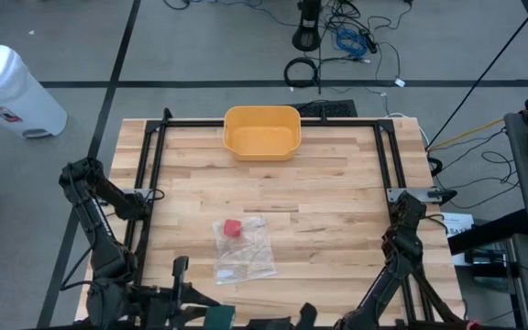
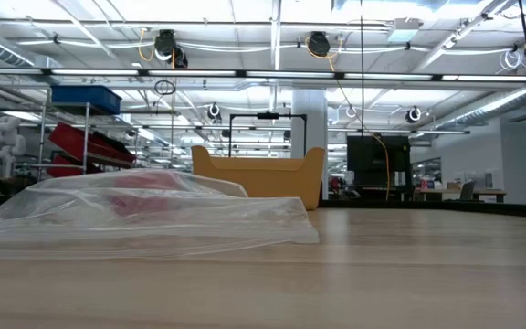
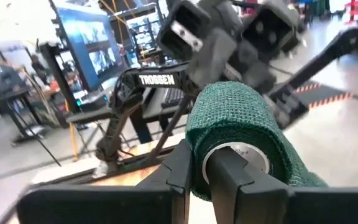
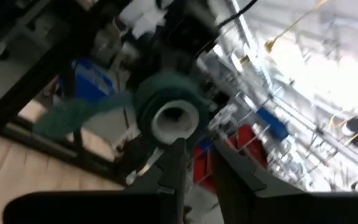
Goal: Roll bandage
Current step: Roll the green bandage
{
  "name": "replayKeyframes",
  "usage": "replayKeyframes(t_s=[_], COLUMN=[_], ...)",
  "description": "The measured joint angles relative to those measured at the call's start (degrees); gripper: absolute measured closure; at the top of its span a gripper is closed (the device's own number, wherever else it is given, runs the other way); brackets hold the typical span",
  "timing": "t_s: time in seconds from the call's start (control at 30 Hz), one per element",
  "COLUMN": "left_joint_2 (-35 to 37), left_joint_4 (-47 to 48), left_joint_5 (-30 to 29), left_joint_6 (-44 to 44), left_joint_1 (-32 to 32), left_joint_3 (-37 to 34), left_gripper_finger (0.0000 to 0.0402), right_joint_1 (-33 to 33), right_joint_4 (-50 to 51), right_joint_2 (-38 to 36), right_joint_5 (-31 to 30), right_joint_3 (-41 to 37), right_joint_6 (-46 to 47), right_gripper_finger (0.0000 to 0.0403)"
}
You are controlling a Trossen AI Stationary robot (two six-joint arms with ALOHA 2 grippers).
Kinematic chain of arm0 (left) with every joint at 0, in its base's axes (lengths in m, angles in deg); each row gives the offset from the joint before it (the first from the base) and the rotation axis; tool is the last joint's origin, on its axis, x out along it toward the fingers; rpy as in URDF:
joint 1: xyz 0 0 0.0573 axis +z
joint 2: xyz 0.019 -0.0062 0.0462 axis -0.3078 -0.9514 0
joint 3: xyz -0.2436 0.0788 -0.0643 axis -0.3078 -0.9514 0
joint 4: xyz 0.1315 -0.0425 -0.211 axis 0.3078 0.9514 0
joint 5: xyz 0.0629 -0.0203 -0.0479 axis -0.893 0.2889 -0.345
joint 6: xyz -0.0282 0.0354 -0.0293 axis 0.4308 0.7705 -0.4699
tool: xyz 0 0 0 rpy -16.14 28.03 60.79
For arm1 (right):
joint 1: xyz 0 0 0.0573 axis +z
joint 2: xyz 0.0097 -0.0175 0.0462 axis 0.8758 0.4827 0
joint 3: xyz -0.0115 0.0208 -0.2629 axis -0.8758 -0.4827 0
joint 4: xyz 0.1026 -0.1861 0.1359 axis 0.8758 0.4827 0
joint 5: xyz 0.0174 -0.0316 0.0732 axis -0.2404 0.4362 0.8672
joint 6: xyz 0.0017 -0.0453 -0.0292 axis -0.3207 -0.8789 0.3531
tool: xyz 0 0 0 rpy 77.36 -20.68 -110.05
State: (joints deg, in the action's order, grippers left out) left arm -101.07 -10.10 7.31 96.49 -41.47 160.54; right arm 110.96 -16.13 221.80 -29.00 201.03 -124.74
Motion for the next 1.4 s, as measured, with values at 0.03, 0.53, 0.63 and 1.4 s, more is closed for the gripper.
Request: replayKeyframes(t_s=[0.03,0.53,0.63,1.4], left_joint_2=[0.0,0.0,0.0,0.0], left_joint_4=[0.1,10.7,13.3,14.9], left_joint_5=[0.0,2.1,3.4,7.3], left_joint_6=[-1.6,-26.7,-33.0,-50.7], left_joint_1=[0.0,-0.1,-0.1,-0.1], left_joint_3=[0.0,0.0,0.0,0.0], left_gripper_finger=[0.0360,0.0360,0.0360,0.0360], right_joint_1=[-0.3,-1.6,-1.9,-2.3], right_joint_4=[3.1,17.2,18.3,22.6], right_joint_2=[0.0,0.0,0.0,0.1], right_joint_5=[-0.5,3.5,5.9,7.6], right_joint_3=[0.0,0.0,0.0,0.0], right_joint_6=[3.3,2.6,0.4,-11.4], right_gripper_finger=[0.0337,0.0254,0.0244,0.0243])
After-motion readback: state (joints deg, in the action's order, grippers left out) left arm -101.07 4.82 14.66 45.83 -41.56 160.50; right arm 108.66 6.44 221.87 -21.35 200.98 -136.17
